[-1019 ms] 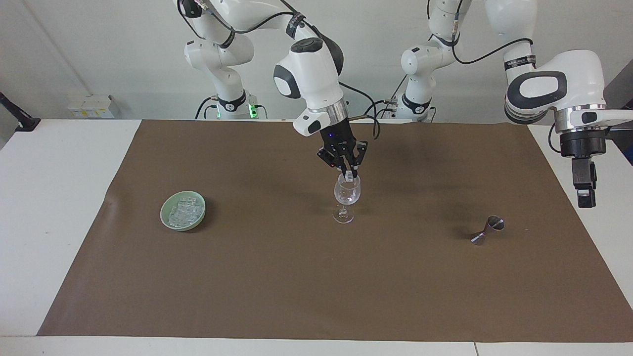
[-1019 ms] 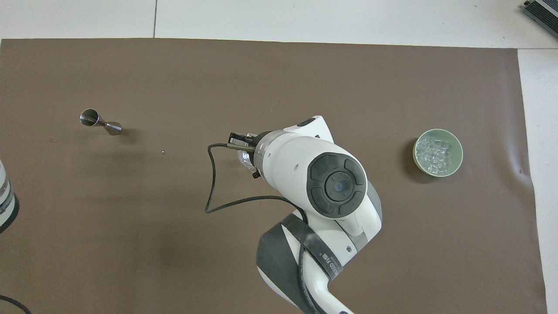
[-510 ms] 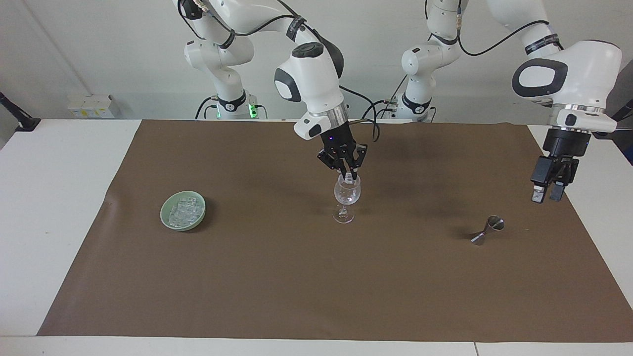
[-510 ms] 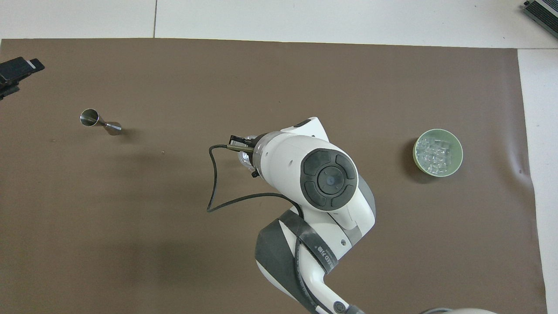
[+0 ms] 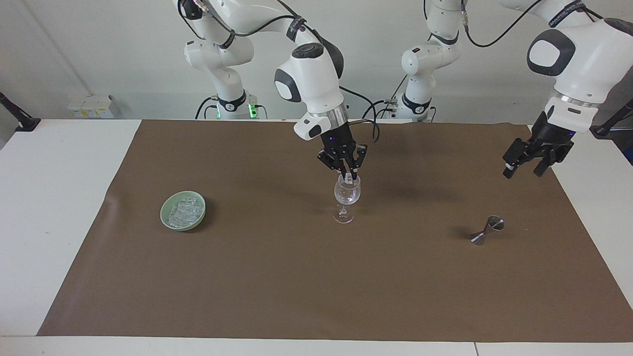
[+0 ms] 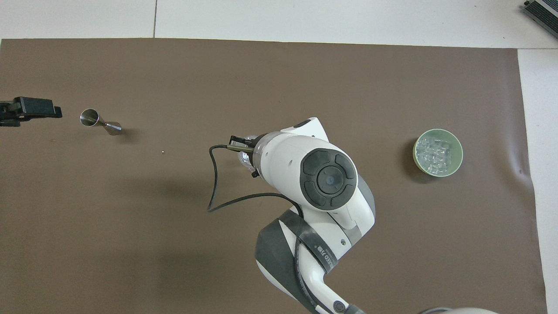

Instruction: Pour wine and add ice with both arms

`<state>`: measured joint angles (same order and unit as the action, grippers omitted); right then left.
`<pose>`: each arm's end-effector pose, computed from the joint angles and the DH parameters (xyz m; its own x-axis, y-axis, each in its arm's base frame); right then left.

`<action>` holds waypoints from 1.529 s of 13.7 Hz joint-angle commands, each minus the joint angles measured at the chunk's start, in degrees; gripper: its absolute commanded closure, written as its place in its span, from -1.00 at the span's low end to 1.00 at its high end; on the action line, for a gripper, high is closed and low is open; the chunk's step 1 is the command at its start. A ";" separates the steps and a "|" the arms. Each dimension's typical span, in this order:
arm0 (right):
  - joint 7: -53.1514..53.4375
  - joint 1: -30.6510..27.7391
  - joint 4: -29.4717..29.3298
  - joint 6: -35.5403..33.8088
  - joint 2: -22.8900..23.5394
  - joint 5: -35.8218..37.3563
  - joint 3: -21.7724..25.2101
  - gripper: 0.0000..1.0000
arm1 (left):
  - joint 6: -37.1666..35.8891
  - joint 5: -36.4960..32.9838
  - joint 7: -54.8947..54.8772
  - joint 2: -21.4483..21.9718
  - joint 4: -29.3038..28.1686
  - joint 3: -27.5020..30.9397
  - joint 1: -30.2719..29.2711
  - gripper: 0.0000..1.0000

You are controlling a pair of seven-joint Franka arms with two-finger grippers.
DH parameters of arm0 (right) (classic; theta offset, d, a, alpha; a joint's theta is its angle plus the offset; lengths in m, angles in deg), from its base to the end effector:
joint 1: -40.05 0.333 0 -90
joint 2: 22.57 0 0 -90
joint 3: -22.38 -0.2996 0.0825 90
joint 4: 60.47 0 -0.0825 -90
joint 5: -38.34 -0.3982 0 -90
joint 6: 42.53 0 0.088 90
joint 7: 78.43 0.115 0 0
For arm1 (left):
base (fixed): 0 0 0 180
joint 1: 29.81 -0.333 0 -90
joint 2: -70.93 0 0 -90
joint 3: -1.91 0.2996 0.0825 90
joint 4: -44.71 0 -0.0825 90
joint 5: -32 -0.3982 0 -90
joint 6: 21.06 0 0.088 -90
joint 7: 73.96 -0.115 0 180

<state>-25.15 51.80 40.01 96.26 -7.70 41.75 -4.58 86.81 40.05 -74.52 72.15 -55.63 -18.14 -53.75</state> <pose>0.5416 0.4036 0.4525 0.9357 -0.2883 0.2035 -0.1969 -0.9052 -0.3767 0.5868 0.0268 0.5523 0.9838 0.0992 0.1494 0.0800 -0.9883 0.1296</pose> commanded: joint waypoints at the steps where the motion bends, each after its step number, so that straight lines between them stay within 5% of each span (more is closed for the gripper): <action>1: -0.55 -0.07 -0.02 0.78 0.34 0.19 -0.20 0.09 | -8.71 -3.30 1.18 -0.78 5.16 0.27 1.18 -1.00; 8: -0.11 0.02 -0.46 0.43 0.26 0.19 -0.20 -0.11 | -14.70 -8.21 -2.33 0.19 9.29 -0.25 2.85 -1.00; 11: 0.24 0.11 -2.21 -1.32 -0.27 0.46 0.06 -1.00 | -15.05 -8.14 -3.13 1.77 8.50 6.55 9.39 -1.00; 15: -0.28 -2.34 -3.89 -7.90 -3.69 1.42 0.94 -1.00 | -15.67 -8.22 -2.95 2.13 8.41 22.92 26.02 -1.00; 21: -5.46 -9.11 -3.80 -20.39 -9.67 7.05 1.20 -1.00 | -15.58 -8.22 -3.12 2.21 6.65 24.00 26.40 -1.00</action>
<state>-27.99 45.23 35.62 77.34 -15.66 47.85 -2.96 71.46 33.04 -77.10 73.58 -47.62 4.85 -28.53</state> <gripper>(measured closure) 0.000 0.000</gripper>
